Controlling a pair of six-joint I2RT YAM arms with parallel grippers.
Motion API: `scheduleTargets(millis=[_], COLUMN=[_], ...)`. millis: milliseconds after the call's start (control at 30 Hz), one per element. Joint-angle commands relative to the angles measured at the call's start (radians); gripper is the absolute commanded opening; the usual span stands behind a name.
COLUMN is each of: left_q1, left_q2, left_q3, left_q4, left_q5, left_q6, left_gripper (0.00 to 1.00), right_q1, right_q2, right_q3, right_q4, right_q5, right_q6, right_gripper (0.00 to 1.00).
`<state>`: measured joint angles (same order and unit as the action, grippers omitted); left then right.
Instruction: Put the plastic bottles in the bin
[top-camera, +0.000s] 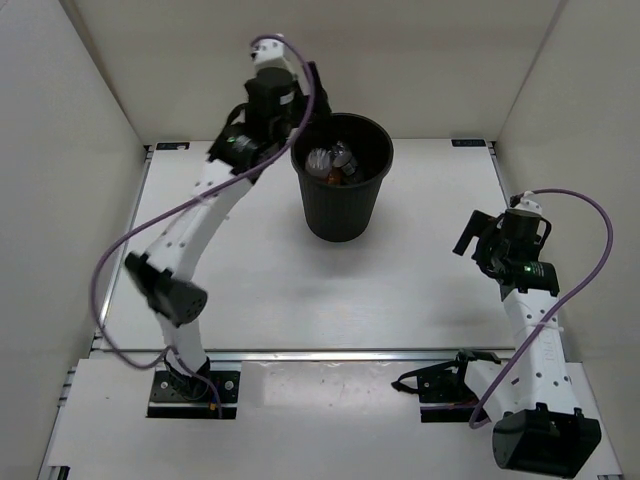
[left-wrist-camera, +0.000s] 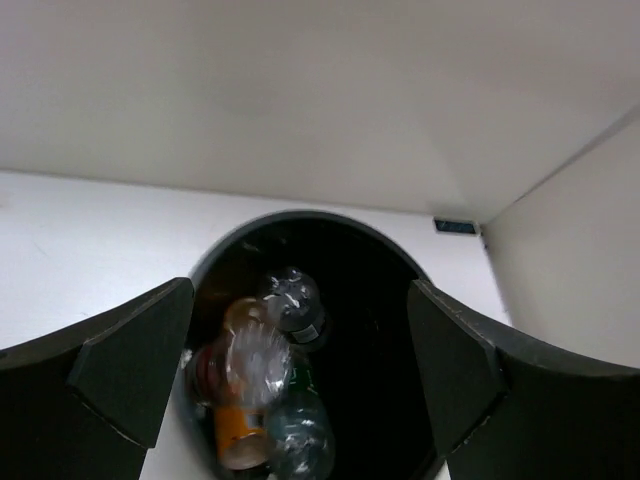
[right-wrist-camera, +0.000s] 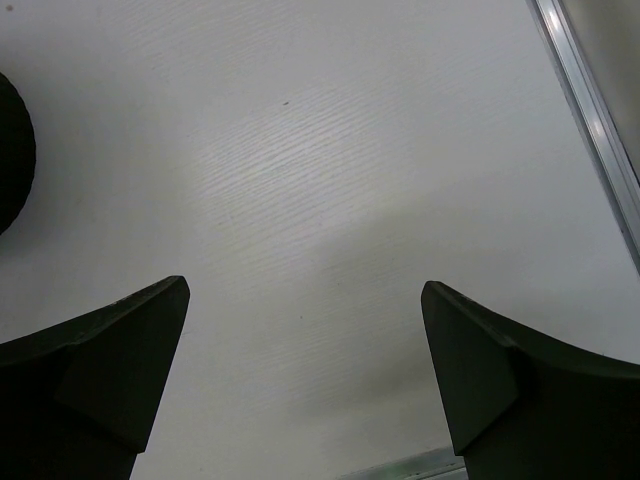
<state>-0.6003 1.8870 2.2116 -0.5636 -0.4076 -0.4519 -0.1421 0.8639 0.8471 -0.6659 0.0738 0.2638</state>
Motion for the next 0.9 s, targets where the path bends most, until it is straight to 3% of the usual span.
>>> scheduleTargets(millis=[0,100,267,400,533,867], left_q1=[0.058,0.159,0.456,0.484,0.585,0.576], left_q2=[-0.291,-0.486,-0.704,-0.793,-0.851,-0.858], left_q3=[-0.080,-0.332,-0.766,-1.012,-1.124,-1.116], left_q4=[-0.041,-0.109,-0.297,-0.374,-0.374,-0.378], left_q5=[-0.014,-0.082,-0.013,-0.082,0.022,0.035], left_q6=[0.027,0.006,-0.056,-0.060,-0.070,-0.084], left_gripper=[0.99,0.98,0.98,0.98,0.98,0.98], right_q1=[0.027,0.033,0.000,0.009,0.038,0.041], right_q2=[0.023,0.024,0.062,0.113,0.107,0.112], right_q3=[0.024,0.006,0.024,0.053,0.072,0.073], right_q4=[-0.004,0.006,-0.026,-0.066,-0.078,-0.084], right_q5=[0.014,-0.023,-0.100,-0.101,-0.075,-0.074], right_q6=[0.011,0.021,0.025,0.000,0.003,-0.005], right_gripper=[0.99,0.99,0.99,0.99,0.99,0.99])
